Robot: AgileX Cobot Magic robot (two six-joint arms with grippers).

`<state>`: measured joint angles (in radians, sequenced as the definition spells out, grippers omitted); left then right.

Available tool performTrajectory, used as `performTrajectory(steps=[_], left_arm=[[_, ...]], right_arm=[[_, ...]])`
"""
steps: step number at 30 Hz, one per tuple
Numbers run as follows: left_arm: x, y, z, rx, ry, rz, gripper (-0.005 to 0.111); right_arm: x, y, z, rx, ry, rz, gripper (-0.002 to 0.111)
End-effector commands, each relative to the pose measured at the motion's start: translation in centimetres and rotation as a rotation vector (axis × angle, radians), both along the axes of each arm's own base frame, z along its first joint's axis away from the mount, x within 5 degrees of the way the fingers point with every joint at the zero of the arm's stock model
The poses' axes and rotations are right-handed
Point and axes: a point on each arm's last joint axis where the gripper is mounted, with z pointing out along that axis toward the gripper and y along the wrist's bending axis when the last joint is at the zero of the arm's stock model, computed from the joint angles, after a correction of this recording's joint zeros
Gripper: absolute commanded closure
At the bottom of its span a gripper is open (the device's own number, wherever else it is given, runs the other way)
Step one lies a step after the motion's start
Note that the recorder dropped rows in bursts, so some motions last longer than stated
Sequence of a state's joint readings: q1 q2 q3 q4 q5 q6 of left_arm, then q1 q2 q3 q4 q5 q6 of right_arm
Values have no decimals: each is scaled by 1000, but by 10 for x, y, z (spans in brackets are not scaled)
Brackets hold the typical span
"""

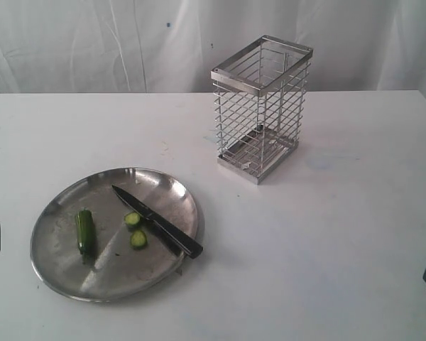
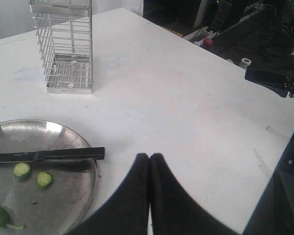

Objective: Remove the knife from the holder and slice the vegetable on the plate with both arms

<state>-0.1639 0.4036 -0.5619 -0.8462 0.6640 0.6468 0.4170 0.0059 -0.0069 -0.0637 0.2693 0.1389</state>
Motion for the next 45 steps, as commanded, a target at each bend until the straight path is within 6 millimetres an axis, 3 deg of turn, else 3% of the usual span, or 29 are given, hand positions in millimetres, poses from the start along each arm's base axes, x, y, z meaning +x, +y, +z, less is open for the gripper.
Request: performTrajectory(steps=[1, 20, 23, 29, 39, 45], left_arm=[[-2, -1, -1, -8, 3, -9, 107], [-1, 0, -2, -13, 3, -3, 107], [-3, 4, -13, 19, -29, 44, 107], [-6, 23, -53, 74, -145, 255, 107], [-9, 40, -137, 49, 27, 474, 107], [-4, 46, -150, 55, 12, 551, 107]], right_arm=[[0, -2, -2, -20, -10, -17, 108], [0, -1, -2, -11, -8, -16, 108], [0, -1, -2, -11, -8, -16, 108], [0, -1, -2, -11, -6, -16, 108], [0, -1, -2, -11, -8, -16, 108], [0, -1, -2, -11, -8, -16, 108]])
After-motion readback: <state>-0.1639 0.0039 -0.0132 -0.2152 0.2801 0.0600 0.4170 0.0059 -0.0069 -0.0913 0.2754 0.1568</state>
